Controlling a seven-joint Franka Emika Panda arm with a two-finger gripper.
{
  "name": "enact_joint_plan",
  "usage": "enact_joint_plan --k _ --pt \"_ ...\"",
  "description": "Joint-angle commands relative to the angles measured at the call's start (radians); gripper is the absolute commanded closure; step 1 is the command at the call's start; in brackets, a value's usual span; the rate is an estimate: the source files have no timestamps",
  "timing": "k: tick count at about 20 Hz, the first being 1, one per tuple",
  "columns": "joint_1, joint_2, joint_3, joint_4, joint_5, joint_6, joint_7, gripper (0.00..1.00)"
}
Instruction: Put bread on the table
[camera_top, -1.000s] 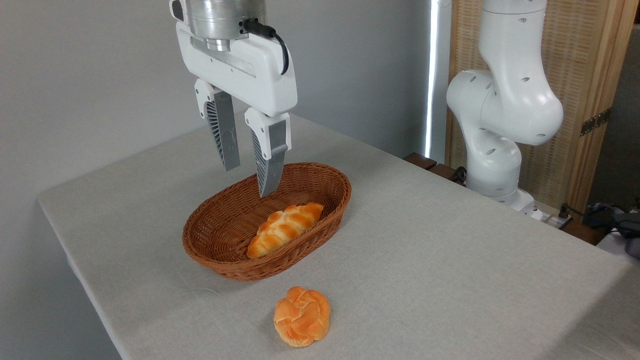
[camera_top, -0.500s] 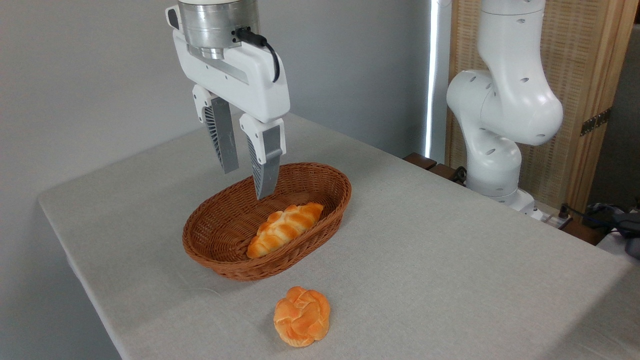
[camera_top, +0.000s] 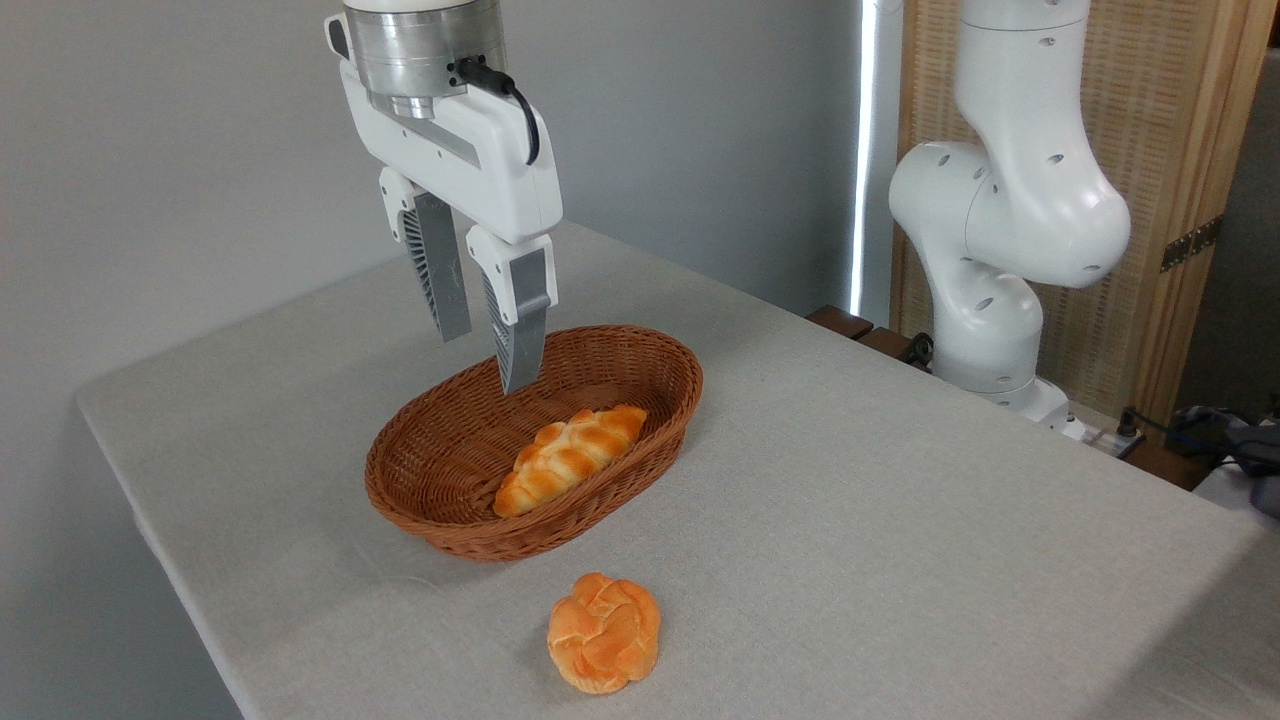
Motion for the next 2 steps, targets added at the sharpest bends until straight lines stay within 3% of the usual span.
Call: enact_joint_plan --k 1,2 --pt "0.011 -0.002 0.001 0.016 -0.02 -0.033 0.012 0.0" --pt "0.012 -0.002 0.002 0.016 -0.02 -0.033 0.01 0.0"
